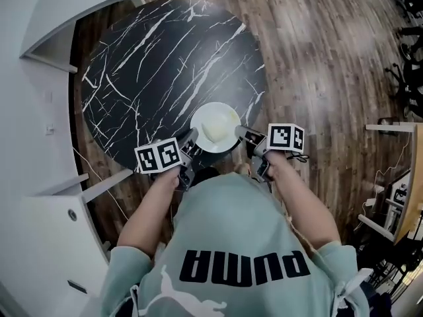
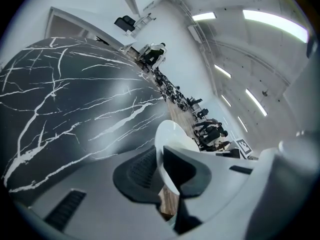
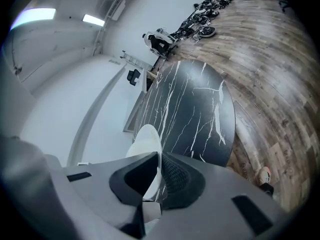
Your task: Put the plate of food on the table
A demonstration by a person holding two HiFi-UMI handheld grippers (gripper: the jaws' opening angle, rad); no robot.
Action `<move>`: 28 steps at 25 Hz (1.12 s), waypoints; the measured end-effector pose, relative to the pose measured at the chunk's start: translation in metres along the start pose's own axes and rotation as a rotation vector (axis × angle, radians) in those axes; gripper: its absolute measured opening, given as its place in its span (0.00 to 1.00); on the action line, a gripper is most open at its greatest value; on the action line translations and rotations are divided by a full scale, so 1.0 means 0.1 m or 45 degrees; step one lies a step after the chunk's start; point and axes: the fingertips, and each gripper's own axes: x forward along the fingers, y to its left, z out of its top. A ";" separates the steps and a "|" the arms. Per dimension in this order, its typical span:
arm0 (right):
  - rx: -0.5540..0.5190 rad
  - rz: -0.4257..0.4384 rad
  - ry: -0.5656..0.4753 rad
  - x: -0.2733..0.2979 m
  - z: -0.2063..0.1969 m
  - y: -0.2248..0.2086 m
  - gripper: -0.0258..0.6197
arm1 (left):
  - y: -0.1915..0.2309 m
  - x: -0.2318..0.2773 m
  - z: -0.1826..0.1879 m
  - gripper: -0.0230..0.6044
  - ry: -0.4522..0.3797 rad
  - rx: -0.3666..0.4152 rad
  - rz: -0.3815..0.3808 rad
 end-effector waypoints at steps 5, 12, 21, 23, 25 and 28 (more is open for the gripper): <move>0.003 -0.056 -0.005 0.20 0.06 -0.15 0.08 | 0.21 0.17 0.04 0.11 0.019 -0.003 -0.008; 0.025 -0.137 0.061 0.49 0.04 -0.41 0.08 | 0.51 0.36 0.00 0.11 0.040 -0.014 0.039; -0.012 -0.231 0.117 0.73 0.00 -0.63 0.08 | 0.81 0.52 -0.12 0.13 0.056 0.049 0.109; -0.023 -0.255 0.118 0.76 -0.01 -0.66 0.08 | 0.85 0.55 -0.16 0.13 0.066 0.083 0.122; -0.034 -0.279 0.117 0.78 -0.02 -0.69 0.08 | 0.89 0.58 -0.20 0.13 0.087 0.122 0.138; -0.036 -0.305 0.115 0.81 -0.03 -0.74 0.08 | 0.93 0.61 -0.22 0.14 0.111 0.203 0.174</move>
